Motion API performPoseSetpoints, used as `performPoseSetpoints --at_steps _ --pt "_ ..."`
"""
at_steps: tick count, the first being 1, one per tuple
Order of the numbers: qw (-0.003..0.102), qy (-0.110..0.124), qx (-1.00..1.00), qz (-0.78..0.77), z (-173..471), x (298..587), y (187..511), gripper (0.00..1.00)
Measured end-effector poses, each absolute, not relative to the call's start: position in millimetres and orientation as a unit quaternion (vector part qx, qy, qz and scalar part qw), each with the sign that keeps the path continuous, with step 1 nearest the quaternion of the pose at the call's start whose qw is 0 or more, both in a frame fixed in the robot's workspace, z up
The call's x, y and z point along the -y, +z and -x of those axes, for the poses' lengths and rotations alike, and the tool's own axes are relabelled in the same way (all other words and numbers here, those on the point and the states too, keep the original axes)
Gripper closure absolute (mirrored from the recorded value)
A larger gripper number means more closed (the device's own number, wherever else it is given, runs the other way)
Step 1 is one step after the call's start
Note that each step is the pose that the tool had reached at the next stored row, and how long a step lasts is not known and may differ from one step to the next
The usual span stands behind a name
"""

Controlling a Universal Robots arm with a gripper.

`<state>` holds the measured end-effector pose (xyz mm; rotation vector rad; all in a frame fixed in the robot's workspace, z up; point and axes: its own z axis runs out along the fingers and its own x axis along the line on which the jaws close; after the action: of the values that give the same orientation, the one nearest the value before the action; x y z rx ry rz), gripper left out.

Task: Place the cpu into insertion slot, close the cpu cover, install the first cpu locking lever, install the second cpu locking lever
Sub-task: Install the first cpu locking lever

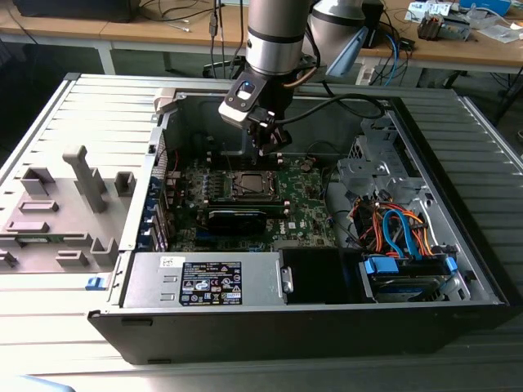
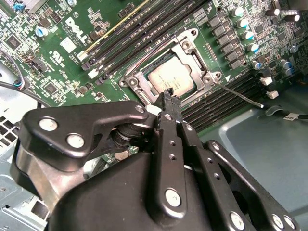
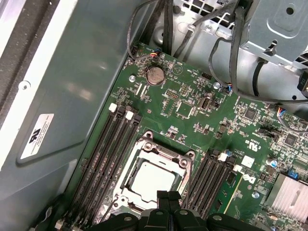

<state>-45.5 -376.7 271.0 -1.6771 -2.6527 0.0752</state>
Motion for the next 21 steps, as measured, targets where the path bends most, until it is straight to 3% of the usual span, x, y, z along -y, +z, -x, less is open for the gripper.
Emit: performPoseSetpoints --at_steps 21 --pt "0.001 0.024 0.850 0.526 45.5 376.7 271.0 0.89"
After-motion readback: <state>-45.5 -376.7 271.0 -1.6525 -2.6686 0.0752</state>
